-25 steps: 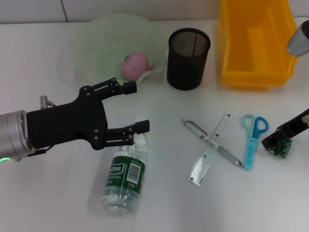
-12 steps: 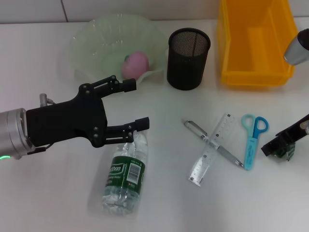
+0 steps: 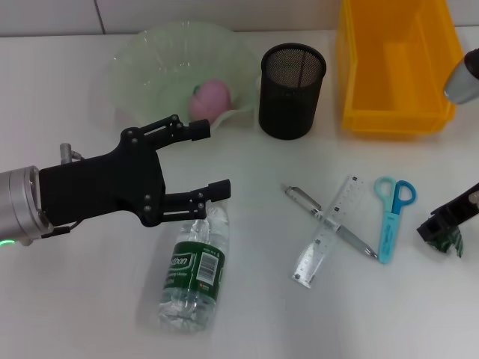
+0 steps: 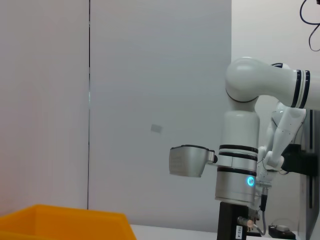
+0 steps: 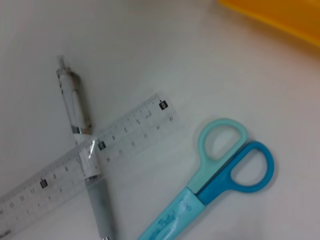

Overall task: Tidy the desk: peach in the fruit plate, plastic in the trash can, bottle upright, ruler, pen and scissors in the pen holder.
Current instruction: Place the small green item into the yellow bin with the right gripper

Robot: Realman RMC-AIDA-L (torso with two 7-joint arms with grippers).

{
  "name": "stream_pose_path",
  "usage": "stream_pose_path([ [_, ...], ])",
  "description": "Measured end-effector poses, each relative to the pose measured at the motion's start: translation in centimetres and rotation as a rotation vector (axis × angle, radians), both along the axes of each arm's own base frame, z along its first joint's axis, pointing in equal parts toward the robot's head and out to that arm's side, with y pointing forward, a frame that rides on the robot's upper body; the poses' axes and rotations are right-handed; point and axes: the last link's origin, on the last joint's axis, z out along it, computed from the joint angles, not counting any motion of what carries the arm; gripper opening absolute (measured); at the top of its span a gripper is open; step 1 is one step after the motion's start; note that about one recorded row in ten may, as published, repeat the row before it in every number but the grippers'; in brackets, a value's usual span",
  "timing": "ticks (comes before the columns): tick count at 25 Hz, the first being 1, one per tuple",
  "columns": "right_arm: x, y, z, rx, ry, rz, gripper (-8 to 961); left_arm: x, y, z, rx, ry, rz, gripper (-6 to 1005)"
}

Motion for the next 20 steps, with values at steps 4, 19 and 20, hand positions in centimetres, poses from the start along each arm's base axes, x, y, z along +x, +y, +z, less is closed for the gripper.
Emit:
stream_pose_path([
  [4,-0.4,0.1,1.1,0.035,0.016,0.007,393,0.0,0.0,0.0,-0.001,-0.002,0.001,860],
  [19,-7.3,6.3,9.5,0.485,0.222,0.287,365,0.5,0.5,0.2,0.011,-0.012,-0.010,860],
  [20,-7.5,7.0,9.7,0.516,0.233,0.310,372,0.5,0.5,0.3,0.013,-0.015,-0.011,860],
])
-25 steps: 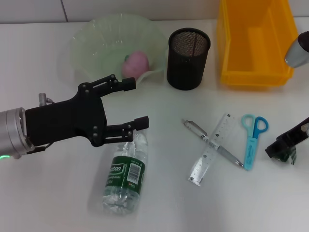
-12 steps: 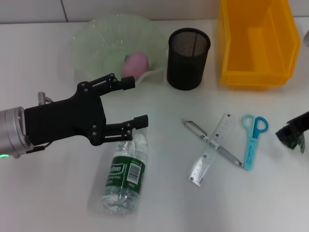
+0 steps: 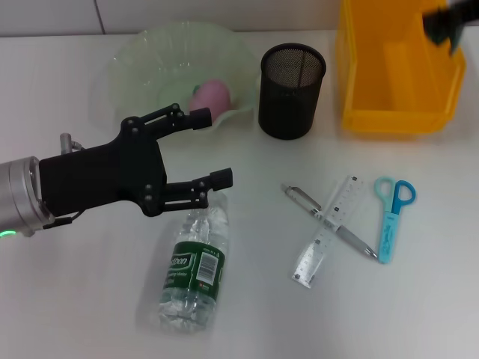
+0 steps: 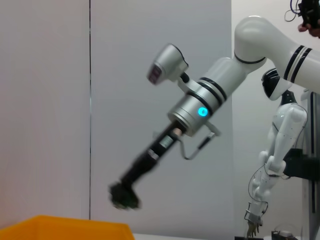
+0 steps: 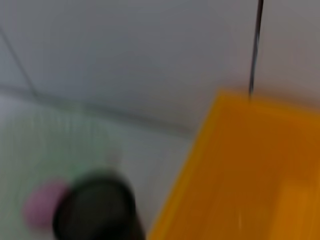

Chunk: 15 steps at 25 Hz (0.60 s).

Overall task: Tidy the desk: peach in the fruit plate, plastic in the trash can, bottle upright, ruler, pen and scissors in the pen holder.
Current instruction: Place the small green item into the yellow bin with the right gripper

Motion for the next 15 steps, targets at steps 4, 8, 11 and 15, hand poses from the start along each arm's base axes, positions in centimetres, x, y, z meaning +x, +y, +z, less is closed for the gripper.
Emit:
stream_pose_path([
  [4,0.4,2.6,-0.5,0.100,0.006,0.047,398,0.1,0.1,0.1,0.005,-0.010,-0.003,860],
  [8,2.1,4.3,-2.5,0.117,-0.010,0.046,424,0.2,0.1,0.2,0.007,-0.018,-0.006,860],
  [11,3.2,4.8,-3.9,0.134,-0.019,0.056,443,0.2,0.0,0.3,0.009,-0.020,-0.008,860],
  [15,3.2,4.8,-4.5,0.123,0.011,0.080,469,0.2,0.0,0.4,0.009,-0.021,-0.008,859],
])
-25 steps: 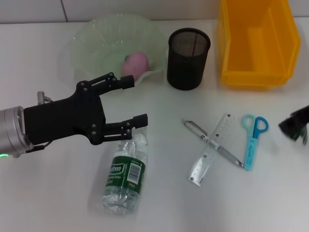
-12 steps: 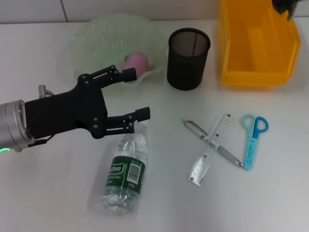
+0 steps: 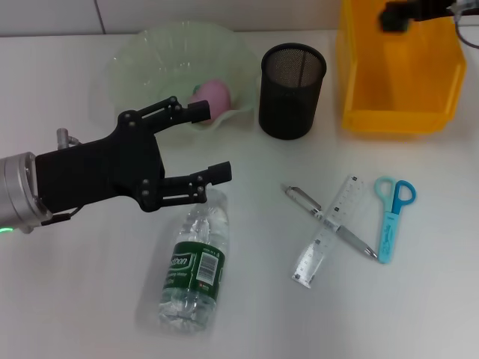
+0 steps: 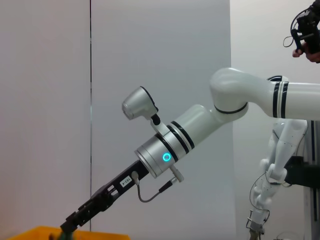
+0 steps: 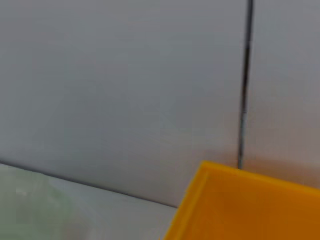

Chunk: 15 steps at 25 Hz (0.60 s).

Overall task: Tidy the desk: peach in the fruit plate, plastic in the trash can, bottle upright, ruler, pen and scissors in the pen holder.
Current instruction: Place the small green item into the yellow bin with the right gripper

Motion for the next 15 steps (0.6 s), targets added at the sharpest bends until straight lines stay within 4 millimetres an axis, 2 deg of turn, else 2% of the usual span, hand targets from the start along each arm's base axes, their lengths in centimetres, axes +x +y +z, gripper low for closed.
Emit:
stream_pose_path([
  [1,-0.1,-0.1,-0.1,-0.003,0.021,0.019,476,0.0,0.0,0.0,0.001,-0.001,0.001,859],
  [5,-0.2,-0.3,0.1,-0.006,0.043,0.024,646,0.0,0.1,0.1,0.006,-0.004,0.003,859],
  [9,-0.6,-2.9,1.2,-0.018,0.136,0.151,755,-0.1,0.3,0.9,0.020,-0.045,0.043,859],
  [10,-0.6,-2.9,1.2,-0.018,0.136,0.151,777,-0.2,0.3,1.1,0.016,-0.056,0.055,859],
  [11,-0.6,-5.2,1.3,-0.052,0.222,0.275,799,-0.2,0.3,1.4,0.011,-0.066,0.067,859],
  [12,-0.6,-5.2,1.3,-0.052,0.222,0.275,822,-0.3,0.3,1.6,0.006,-0.073,0.073,859],
  [13,-0.1,-7.9,1.4,-0.083,0.309,0.409,844,-0.3,0.3,1.9,0.001,-0.080,0.082,860],
  [14,-0.1,-7.9,1.4,-0.083,0.309,0.409,844,-0.3,0.3,2.4,-0.006,-0.090,0.091,860],
  [15,0.4,-9.4,1.3,-0.097,0.336,0.472,844,-0.3,0.3,2.6,-0.009,-0.093,0.095,860],
])
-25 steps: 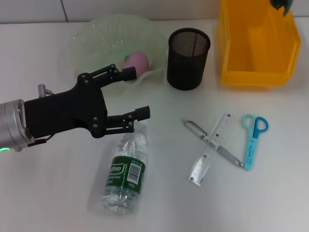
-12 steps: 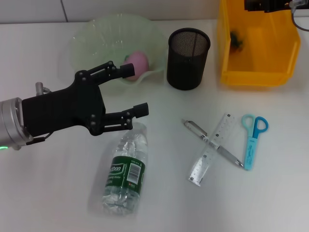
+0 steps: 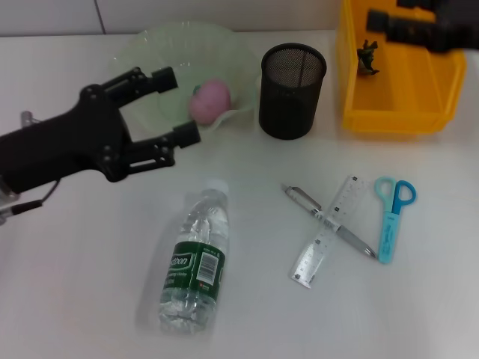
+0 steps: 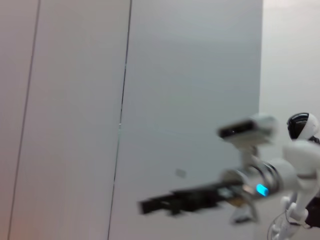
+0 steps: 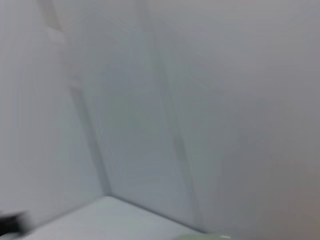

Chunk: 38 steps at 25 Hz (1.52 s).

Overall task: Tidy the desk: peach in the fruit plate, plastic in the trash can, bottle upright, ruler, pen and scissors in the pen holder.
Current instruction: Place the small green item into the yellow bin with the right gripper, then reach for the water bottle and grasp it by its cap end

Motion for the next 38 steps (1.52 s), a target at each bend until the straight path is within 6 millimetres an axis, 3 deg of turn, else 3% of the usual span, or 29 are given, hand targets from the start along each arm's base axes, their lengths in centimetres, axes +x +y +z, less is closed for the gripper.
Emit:
stream_pose_path([
  [4,3.2,-4.4,-1.2,-0.015,0.003,0.122,844,0.4,0.3,1.5,-0.059,0.003,0.087,860],
  [8,7.3,-6.9,-2.8,-0.017,-0.001,0.059,844,0.9,0.9,1.9,-0.131,0.043,0.184,860],
  [10,7.9,-7.2,-3.0,-0.013,0.002,0.046,844,1.1,1.2,2.0,-0.149,0.060,0.217,860],
  [11,8.8,-7.7,-3.4,-0.012,0.009,0.028,844,2.5,1.5,0.9,-0.204,0.224,0.358,860],
  [12,8.8,-7.7,-3.4,-0.012,0.009,0.028,844,3.1,1.6,0.4,-0.201,0.305,0.415,860],
  [14,9.2,-8.0,-3.8,-0.016,0.005,0.023,843,3.1,1.6,0.4,-0.201,0.305,0.415,859],
  [15,9.5,-8.1,-4.0,-0.020,-0.003,0.019,843,3.8,1.5,0.0,-0.192,0.368,0.462,859],
  [16,9.7,-8.2,-4.3,-0.030,-0.019,0.013,843,6.2,1.0,-1.5,-0.177,0.557,0.548,859],
  [17,9.7,-8.2,-4.3,-0.030,-0.019,0.013,843,6.9,0.8,-2.1,-0.172,0.615,0.569,859],
  [24,10.0,-8.3,-5.2,-0.060,-0.036,0.005,843,9.4,1.4,-5.7,-0.088,0.898,0.635,860],
  [38,10.3,-8.4,-5.8,-0.071,-0.023,-0.014,843,8.6,3.8,-9.1,-0.195,0.988,0.668,860],
])
